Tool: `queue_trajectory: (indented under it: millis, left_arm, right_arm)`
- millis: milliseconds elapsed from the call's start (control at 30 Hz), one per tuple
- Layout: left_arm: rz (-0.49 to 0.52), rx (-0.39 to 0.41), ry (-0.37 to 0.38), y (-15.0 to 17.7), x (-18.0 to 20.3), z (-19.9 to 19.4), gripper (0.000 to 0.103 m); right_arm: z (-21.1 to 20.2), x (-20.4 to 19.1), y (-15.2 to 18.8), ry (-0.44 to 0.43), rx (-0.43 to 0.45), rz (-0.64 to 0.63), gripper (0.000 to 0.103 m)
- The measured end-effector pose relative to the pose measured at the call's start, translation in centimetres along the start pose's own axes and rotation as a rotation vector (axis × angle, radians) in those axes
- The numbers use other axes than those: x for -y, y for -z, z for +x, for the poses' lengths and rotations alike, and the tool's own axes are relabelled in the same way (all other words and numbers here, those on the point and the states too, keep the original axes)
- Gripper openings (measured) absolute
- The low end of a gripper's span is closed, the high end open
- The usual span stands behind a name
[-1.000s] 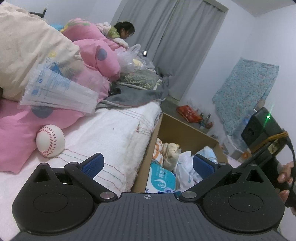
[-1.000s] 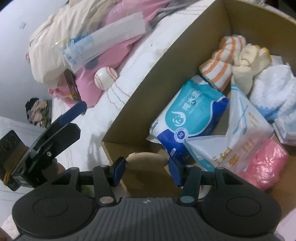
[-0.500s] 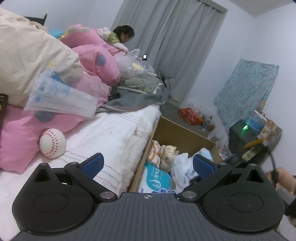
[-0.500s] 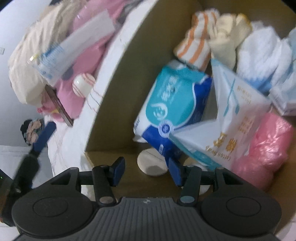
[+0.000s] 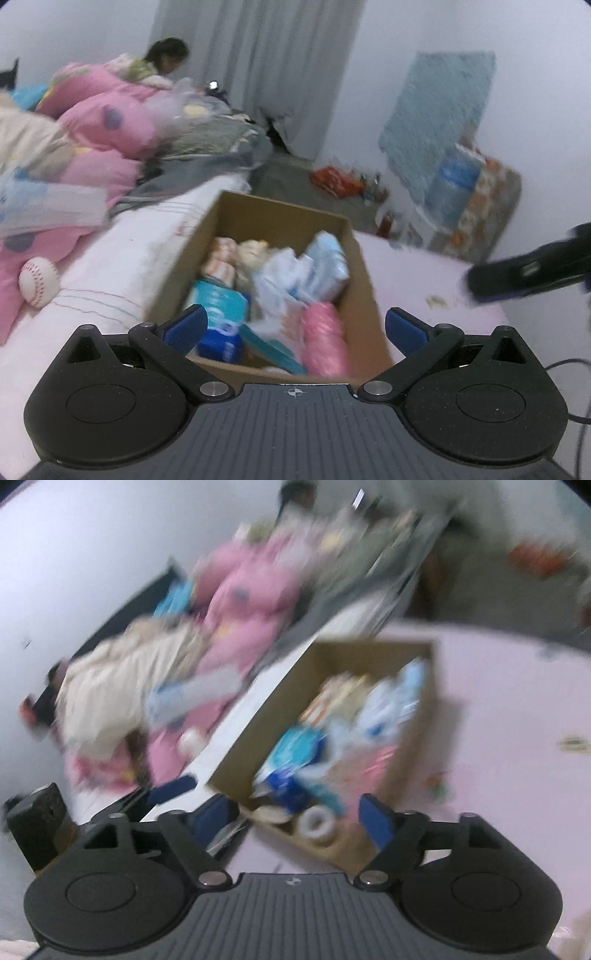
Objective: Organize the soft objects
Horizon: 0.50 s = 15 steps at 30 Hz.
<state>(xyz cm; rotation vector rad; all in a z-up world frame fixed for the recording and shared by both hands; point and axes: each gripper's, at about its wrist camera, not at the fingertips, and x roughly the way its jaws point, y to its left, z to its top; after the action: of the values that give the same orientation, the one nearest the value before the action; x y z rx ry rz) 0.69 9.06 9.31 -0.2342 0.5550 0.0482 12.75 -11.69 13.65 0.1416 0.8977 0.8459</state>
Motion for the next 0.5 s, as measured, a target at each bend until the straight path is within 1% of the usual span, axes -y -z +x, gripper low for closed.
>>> queue_trajectory:
  millis: [67,100,167,233,267,300,333,433,467,500]
  left_arm:
    - [0.044,0.002,-0.006,0.6,2.1,-0.4,0.103]
    - [0.077,0.008,-0.002,1.0,3.3,-0.7,0.103]
    - [0.133,0.03,-0.001,1.7,5.5,-1.1,0.103]
    - [0.165,0.059,-0.009,2.4,7.5,-1.4,0.103]
    - [0.173,0.052,-0.005,2.7,8.5,-1.4,0.103]
    - [0.178,0.048,0.017,2.8,9.1,-1.3,0.103]
    - [0.184,0.055,0.066,3.2,9.6,-1.3,0.103]
    - [0.188,0.03,0.167,4.2,10.4,-0.9,0.103]
    - [0.196,0.02,0.182,4.5,10.5,-0.7,0.103]
    - [0.213,0.016,0.18,4.7,10.7,-0.6,0.103]
  right_arm:
    - [-3.1,0.5,2.4,0.089,0.12,0.015,0.071]
    - [-4.0,0.8,3.4,0.125,0.167,0.024,0.071]
    - [-5.6,1.2,5.8,0.224,0.25,0.058,0.071]
    - [-6.4,1.6,8.1,0.301,0.327,0.096,0.071]
    - [-6.7,1.8,8.9,0.336,0.354,0.115,0.071]
    - [-7.0,2.0,9.7,0.393,0.385,0.139,0.071]
    - [-7.4,2.2,10.4,0.445,0.408,0.156,0.071]
    - [-7.7,2.2,11.8,0.686,0.462,0.191,0.071]
    - [-7.5,1.9,12.1,0.755,0.466,0.179,0.071]
    - [-7.5,1.5,12.4,0.815,0.471,0.15,0.071]
